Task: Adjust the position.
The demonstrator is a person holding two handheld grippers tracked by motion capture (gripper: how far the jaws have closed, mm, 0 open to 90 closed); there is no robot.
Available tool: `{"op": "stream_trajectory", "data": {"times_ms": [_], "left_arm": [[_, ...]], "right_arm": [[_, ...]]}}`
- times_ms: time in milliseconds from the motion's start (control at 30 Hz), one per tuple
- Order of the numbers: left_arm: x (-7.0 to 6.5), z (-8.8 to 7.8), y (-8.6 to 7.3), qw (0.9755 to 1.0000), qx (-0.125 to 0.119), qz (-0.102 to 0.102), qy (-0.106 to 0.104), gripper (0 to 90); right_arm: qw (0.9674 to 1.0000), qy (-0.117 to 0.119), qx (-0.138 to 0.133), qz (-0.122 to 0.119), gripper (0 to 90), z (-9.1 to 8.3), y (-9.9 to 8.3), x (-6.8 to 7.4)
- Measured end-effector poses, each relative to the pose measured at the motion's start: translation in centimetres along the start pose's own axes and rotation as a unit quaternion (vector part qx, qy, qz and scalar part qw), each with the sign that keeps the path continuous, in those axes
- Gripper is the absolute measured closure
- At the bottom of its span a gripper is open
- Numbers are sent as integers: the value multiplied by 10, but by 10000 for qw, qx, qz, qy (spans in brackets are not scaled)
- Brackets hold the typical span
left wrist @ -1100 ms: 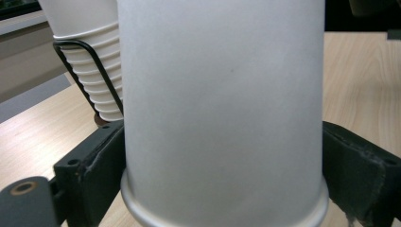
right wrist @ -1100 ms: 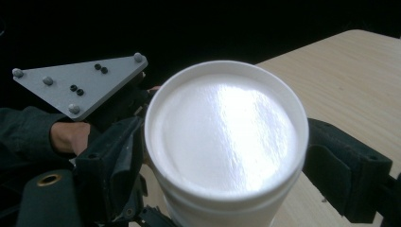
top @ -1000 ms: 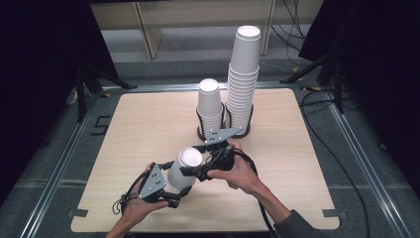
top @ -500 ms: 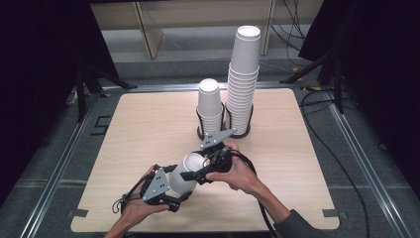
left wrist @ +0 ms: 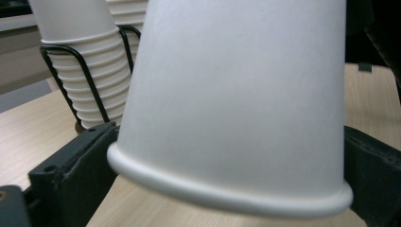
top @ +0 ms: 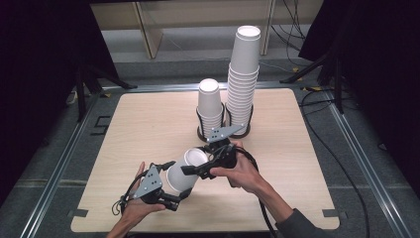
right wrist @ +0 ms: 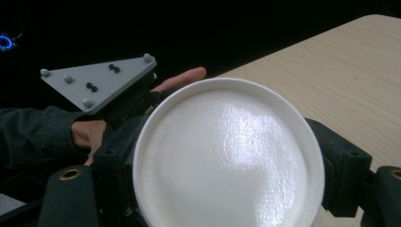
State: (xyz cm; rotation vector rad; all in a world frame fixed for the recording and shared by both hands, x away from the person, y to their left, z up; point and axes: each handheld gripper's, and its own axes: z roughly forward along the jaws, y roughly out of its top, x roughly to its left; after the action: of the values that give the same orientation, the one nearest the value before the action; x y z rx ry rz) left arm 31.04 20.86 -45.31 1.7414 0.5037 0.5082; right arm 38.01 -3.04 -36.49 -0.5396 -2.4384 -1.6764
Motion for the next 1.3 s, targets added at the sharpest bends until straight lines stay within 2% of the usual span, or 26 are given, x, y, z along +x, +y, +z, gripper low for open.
{"op": "stream_trajectory", "data": {"times_ms": [33, 100, 133, 167, 267, 300, 333, 433, 467, 500, 533, 600, 667, 700, 933, 1000, 1033, 1167, 1267, 1300], "left_arm": [[0, -1, 0, 10000, -74, -30, -16, 28], [0, -1, 1, 9999, -158, -15, -28, 26], [-1, -3, 2, 9999, -161, -15, -23, 25], [-2, -3, 3, 9995, -291, -82, -26, 24], [-2, -3, 3, 9993, -369, -75, -25, 21], [-3, -4, 4, 9987, -497, -53, -27, 21], [-3, -4, 4, 9987, -497, -53, -27, 23], [-3, -6, 5, 9991, -427, -22, -22, 39], [-2, -7, 5, 9990, -443, -40, -52, 45], [-1, -6, 5, 9986, -513, -53, -76, 52], [-1, -6, 5, 9986, -513, -53, -76, 58], [1, -9, 7, 9993, -363, 40, -75, 70], [1, -8, 7, 9990, -433, 18, -118, 76], [1, -10, 7, 9993, -348, 53, -90, 76], [2, -11, 7, 9994, -315, 80, -130, 86], [2, -10, 7, 9993, -336, 82, -123, 88], [2, -10, 7, 9993, -336, 82, -123, 88], [2, -11, 8, 9995, -274, 108, -96, 93], [1, -10, 8, 9996, -255, 106, -67, 95], [2, -11, 9, 9999, -99, 137, -31, 97]], "right_arm": [[9999, 21, -18, 136, 245, -2, 0, 1], [9999, 77, -96, 113, 245, -2, 1, 0], [9995, 132, -153, 230, 245, -4, 1, 0], [9993, 172, -208, 249, 245, -4, 1, 0], [9993, 232, -262, 157, 245, -3, 2, -1], [9987, 337, -321, 203, 245, -2, 1, -1], [9984, 392, -319, 256, 245, -2, 2, 0], [9986, 348, -298, 270, 245, -3, 2, 0], [9980, 393, -274, 422, 245, -4, 1, -1], [9977, 438, -319, 419, 244, -3, 0, -2], [9973, 465, -273, 505, 244, -5, 0, -3], [9971, 511, -345, 445, 242, -4, -1, -6], [9970, 522, -342, 469, 241, -5, -2, -7], [9970, 522, -342, 469, 241, -5, -2, -7], [9958, 628, -360, 562, 240, -5, -5, -11], [9944, 716, -304, 710, 240, -5, -5, -10], [9959, 629, -311, 571, 239, -5, -5, -12], [9957, 644, -355, 564, 234, -5, -6, -14], [9959, 636, -292, 581, 224, -5, -6, -14], [9972, 494, -151, 545, 189, -7, -5, -12]]}}
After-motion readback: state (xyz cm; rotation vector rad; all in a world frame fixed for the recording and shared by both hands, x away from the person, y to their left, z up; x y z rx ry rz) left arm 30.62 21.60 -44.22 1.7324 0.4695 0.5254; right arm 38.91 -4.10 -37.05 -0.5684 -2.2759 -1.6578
